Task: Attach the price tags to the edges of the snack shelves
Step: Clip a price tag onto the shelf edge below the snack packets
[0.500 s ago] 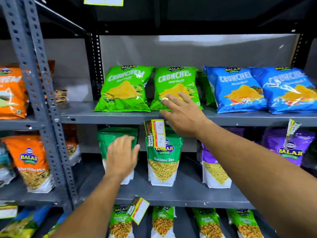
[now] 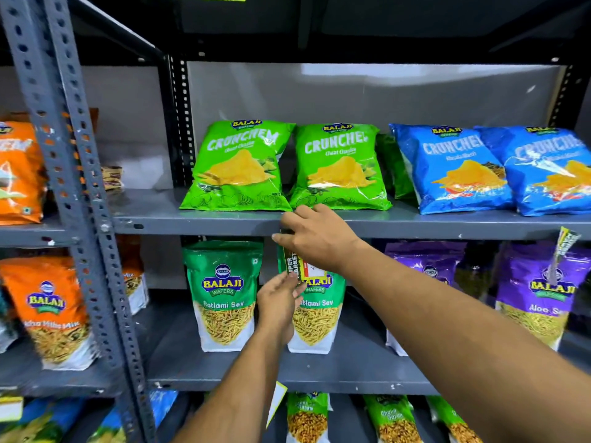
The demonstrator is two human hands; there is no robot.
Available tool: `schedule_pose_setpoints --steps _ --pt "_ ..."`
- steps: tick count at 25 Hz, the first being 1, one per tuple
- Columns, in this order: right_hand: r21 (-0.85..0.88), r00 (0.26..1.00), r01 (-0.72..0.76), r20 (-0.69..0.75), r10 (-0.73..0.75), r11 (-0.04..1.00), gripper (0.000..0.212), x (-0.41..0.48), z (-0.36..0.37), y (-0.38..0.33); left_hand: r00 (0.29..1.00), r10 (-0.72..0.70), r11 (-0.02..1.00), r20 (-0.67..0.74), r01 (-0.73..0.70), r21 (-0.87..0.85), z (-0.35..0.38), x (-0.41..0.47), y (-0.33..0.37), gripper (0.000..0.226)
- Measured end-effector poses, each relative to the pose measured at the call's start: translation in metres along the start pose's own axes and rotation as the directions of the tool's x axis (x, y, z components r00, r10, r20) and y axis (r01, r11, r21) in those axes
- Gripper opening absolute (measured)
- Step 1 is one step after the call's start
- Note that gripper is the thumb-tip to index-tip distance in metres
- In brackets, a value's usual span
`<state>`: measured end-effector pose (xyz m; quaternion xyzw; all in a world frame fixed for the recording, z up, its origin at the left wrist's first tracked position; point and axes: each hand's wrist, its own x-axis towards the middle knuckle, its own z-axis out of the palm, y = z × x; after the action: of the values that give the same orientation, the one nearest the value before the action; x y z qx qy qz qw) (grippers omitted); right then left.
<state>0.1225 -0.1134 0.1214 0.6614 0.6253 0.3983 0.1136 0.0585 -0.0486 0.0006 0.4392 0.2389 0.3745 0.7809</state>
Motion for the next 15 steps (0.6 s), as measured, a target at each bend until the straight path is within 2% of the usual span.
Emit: schedule_pose_setpoints --steps 4,6,9,11,12,13,15 --pt "0.031 0.997 -0.071 0.042 0.069 0.997 0.025 0.008 -0.005 -0.002 0.998 -0.021 0.994 -0.054 0.015 -0.111 -0.004 0.006 -0.009 0.015" --pt "0.076 0.993 -0.108 0.06 0.104 0.991 0.021 0.013 -0.007 -0.002 0.995 0.005 0.996 -0.105 -0.015 -0.088 -0.01 0.009 -0.012 0.012" --pt "0.145 0.989 -0.147 0.04 0.143 0.978 0.015 0.015 -0.004 0.003 0.974 0.163 0.986 -0.155 -0.158 0.045 -0.025 0.015 0.0 0.014" --pt "0.146 0.987 -0.145 -0.048 0.153 0.979 0.012 0.005 0.005 0.004 0.917 0.376 0.905 -0.132 -0.333 0.264 -0.041 0.016 0.019 0.008" --pt "0.142 0.981 -0.15 -0.106 0.165 0.978 0.011 -0.005 0.012 0.003 0.862 0.502 0.795 -0.064 -0.431 0.426 -0.048 0.016 0.029 0.008" --pt "0.163 0.971 -0.159 -0.154 0.184 0.974 0.011 -0.014 0.021 0.001 0.786 0.615 0.613 0.054 -0.521 0.594 -0.055 0.016 0.04 0.008" --pt "0.264 0.954 -0.191 -0.175 0.242 0.945 0.013 -0.031 0.037 -0.005 0.582 0.741 0.128 0.334 -0.611 0.781 -0.063 0.015 0.061 0.008"
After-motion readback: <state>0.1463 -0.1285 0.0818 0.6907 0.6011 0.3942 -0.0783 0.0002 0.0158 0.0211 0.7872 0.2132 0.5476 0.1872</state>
